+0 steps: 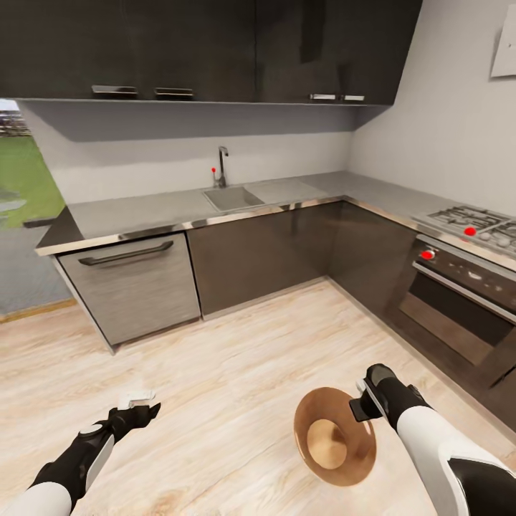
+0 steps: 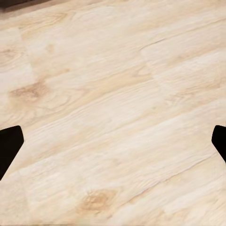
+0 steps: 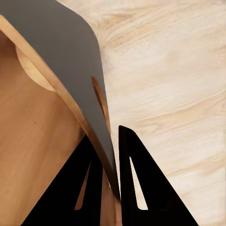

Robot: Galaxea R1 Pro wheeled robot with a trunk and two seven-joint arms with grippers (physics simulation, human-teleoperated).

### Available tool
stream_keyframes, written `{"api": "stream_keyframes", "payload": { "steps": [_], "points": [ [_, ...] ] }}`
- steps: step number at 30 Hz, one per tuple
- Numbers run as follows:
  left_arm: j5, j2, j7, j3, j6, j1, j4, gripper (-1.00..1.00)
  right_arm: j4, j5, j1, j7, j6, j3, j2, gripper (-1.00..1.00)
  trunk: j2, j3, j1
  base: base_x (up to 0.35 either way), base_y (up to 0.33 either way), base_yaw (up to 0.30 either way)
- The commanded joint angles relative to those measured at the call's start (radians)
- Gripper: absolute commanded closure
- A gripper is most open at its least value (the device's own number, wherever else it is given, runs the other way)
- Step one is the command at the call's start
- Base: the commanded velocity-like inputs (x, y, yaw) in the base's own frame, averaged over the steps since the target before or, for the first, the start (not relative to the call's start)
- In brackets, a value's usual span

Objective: Put the three can of soda from the living room inside the tash can in the kitchen.

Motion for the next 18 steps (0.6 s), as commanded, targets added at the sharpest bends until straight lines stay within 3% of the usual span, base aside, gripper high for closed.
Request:
{"api": "stream_keyframes", "payload": {
  "steps": [1, 8, 18],
  "points": [
    [0.000, 0.000, 0.000, 0.000, 0.000, 0.000, 0.000, -1.00, 0.000, -0.012, 0.000, 0.004, 0.001, -0.002, 0.001, 1.00, 0.000, 0.000, 0.000, 0.000, 0.000, 0.245],
    [0.000, 0.000, 0.000, 0.000, 0.000, 0.000, 0.000, -1.00, 0.000, -0.012, 0.000, 0.003, 0.001, -0.002, 0.001, 1.00, 0.000, 0.000, 0.000, -0.004, 0.073, 0.245],
    [-0.002, -0.001, 0.000, -0.001, 0.001, 0.000, 0.000, -1.00, 0.000, -0.012, 0.000, 0.001, 0.001, -0.002, 0.002, 1.00, 0.000, 0.000, 0.000, -0.106, 0.223, 0.245]
  ]
}}
